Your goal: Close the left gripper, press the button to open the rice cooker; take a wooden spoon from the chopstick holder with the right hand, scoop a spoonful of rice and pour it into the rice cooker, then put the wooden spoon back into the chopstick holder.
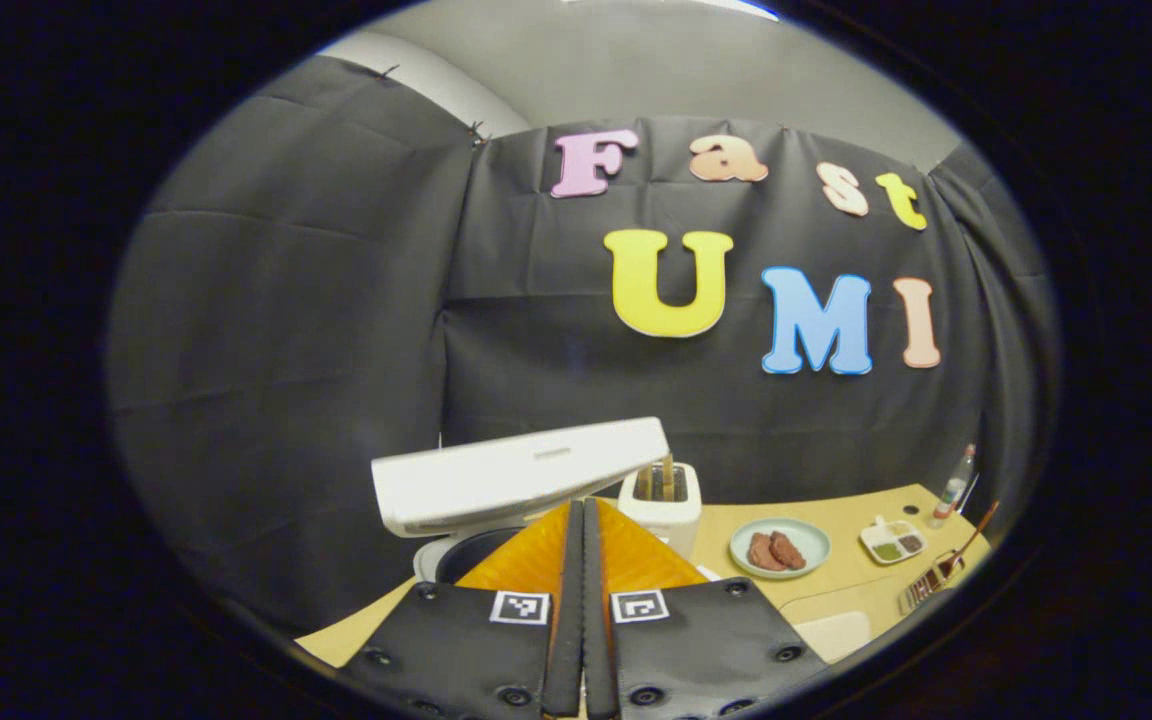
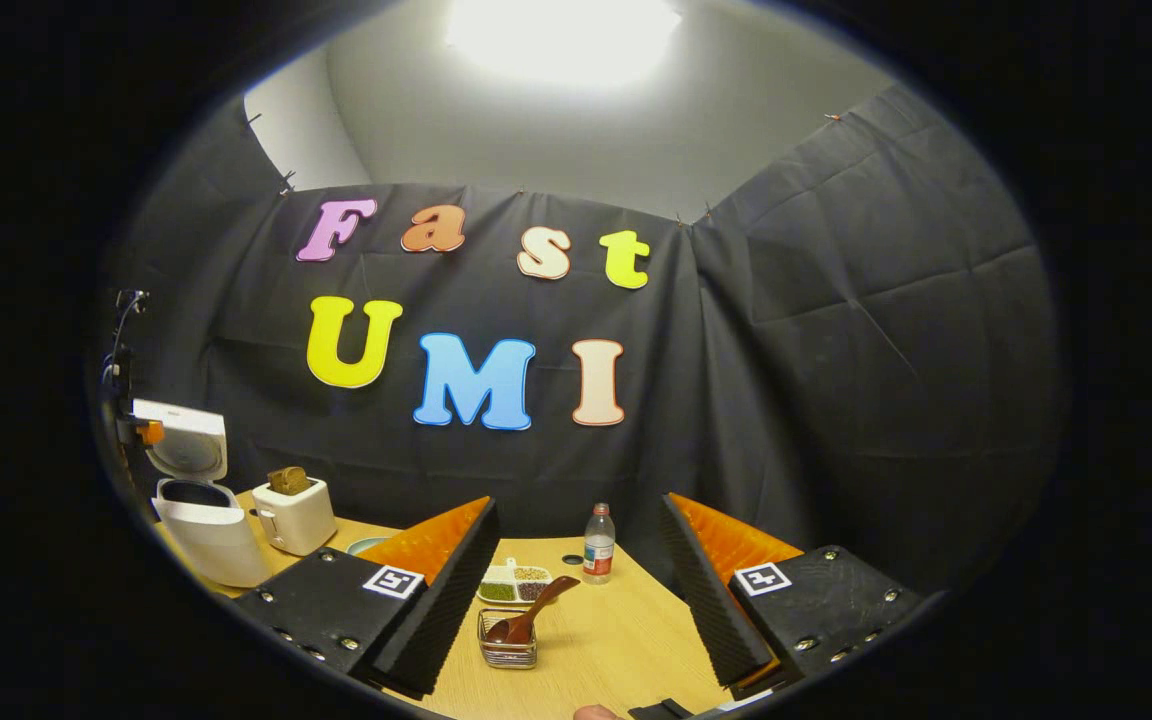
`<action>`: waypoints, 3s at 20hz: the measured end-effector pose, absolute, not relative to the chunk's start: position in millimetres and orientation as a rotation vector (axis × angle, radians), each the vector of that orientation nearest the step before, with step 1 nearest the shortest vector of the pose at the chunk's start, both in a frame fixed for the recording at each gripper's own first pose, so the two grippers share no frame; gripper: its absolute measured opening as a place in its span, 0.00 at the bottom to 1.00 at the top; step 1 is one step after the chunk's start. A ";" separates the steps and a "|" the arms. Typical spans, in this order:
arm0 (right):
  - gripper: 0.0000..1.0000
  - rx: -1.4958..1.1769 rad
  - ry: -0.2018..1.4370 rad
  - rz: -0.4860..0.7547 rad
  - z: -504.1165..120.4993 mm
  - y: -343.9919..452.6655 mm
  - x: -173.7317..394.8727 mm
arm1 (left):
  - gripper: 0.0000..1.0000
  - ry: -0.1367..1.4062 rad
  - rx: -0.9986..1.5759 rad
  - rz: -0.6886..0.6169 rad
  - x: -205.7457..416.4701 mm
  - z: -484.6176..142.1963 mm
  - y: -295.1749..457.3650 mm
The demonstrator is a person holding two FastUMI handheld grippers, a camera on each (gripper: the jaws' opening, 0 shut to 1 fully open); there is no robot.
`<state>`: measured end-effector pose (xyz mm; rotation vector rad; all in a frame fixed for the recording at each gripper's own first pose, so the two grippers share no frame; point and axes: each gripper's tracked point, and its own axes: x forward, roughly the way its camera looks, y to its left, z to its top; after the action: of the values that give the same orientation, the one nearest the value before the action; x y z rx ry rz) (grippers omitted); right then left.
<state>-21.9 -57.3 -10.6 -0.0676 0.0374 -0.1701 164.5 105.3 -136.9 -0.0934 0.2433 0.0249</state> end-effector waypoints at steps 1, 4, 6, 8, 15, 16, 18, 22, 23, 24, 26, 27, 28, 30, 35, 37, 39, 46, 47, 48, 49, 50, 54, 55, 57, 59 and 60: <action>0.97 -0.059 0.038 -0.158 -11.5 -56.9 -18.2 | 0.09 0.216 -0.099 0.025 154.7 -125.1 98.6; 0.97 -0.027 0.048 -0.131 -15.8 -60.5 -5.5 | 0.09 0.145 -0.110 0.000 126.0 -94.4 77.5; 0.97 -0.026 0.047 -0.114 -17.0 -62.9 6.5 | 0.13 0.100 -0.104 -0.022 108.0 -74.5 63.5; 0.97 -0.038 0.043 -0.106 -17.6 -69.6 18.1 | 0.24 0.087 -0.097 -0.051 91.6 -65.9 48.9; 0.97 -0.018 0.083 -0.059 -32.2 -73.7 63.9 | 0.96 0.038 -0.089 -0.062 38.4 -36.3 26.3; 0.97 -0.013 0.092 -0.051 -35.9 -73.8 70.3 | 0.96 0.035 -0.084 -0.059 32.3 -34.3 24.7; 0.97 0.004 0.112 -0.043 -44.9 -73.1 82.8 | 0.96 0.032 -0.080 -0.054 23.2 -31.6 22.5; 0.97 0.030 0.173 -0.026 -73.0 -70.7 107.5 | 0.96 0.034 -0.080 -0.034 14.9 -25.3 25.8; 0.97 0.032 0.193 -0.022 -81.7 -70.6 114.1 | 0.96 0.035 -0.076 -0.027 12.5 -25.0 27.0; 0.97 0.035 0.213 -0.022 -90.6 -71.6 118.7 | 0.96 0.037 -0.073 -0.021 11.0 -24.5 28.6; 0.97 0.052 0.260 -0.025 -110.1 -73.5 127.6 | 0.95 0.043 -0.065 -0.008 6.3 -22.5 32.1; 0.97 0.062 0.283 -0.028 -120.9 -74.8 131.5 | 0.96 0.045 -0.061 -0.002 3.3 -21.9 34.4; 0.97 0.069 0.301 -0.027 -129.4 -75.7 133.6 | 0.96 0.047 -0.057 0.006 1.3 -20.0 36.8; 0.97 0.081 0.340 -0.033 -149.6 -79.2 139.2 | 0.97 0.050 -0.050 0.018 -3.2 -18.7 38.8; 0.98 0.129 0.456 -0.029 -199.1 -81.6 147.1 | 0.96 0.062 -0.032 0.059 -13.5 -16.0 45.5; 0.98 0.161 0.507 -0.029 -219.2 -82.2 148.4 | 0.96 0.065 -0.020 0.076 -18.6 -15.7 47.7; 0.98 0.201 0.549 -0.023 -235.6 -79.7 147.8 | 0.96 0.066 -0.009 0.088 -23.7 -12.5 46.5; 0.86 0.330 0.682 0.029 -282.1 -58.5 144.6 | 0.96 0.084 0.015 0.132 -35.7 -13.7 43.7; 0.81 0.338 0.694 0.045 -284.7 -53.3 146.4 | 0.96 0.085 0.016 0.136 -37.7 -14.8 42.3; 0.70 0.344 0.707 0.056 -287.8 -51.6 145.8 | 0.96 0.088 0.017 0.139 -37.7 -14.6 40.1; 0.72 0.343 0.704 0.043 -287.3 -53.0 148.5 | 0.96 0.090 0.018 0.142 -38.2 -15.2 37.6; 0.51 0.354 0.701 0.039 -285.1 -53.2 148.5 | 0.96 0.093 0.019 0.143 -38.6 -15.4 36.2; 0.31 0.407 0.756 0.103 -290.3 -37.4 144.1 | 0.96 0.096 0.016 0.146 -40.0 -16.5 28.9; 0.31 0.398 0.746 0.074 -306.1 -37.5 151.0 | 0.96 0.098 0.013 0.148 -40.1 -17.7 27.2; 0.13 0.432 0.750 0.114 -285.0 -32.9 144.1 | 0.96 0.100 0.003 0.151 -41.4 -18.7 23.5; 0.12 0.385 0.734 0.129 -280.3 -32.7 140.1 | 0.96 0.101 -0.002 0.155 -40.7 -21.2 21.8; 0.12 0.368 0.715 0.137 -274.7 -32.5 142.2 | 0.96 0.102 0.001 0.158 -40.4 -23.1 21.8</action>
<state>142.2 -32.5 -274.7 0.3683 0.7149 0.1373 -40.4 21.8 -23.1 0.0011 0.1025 0.1577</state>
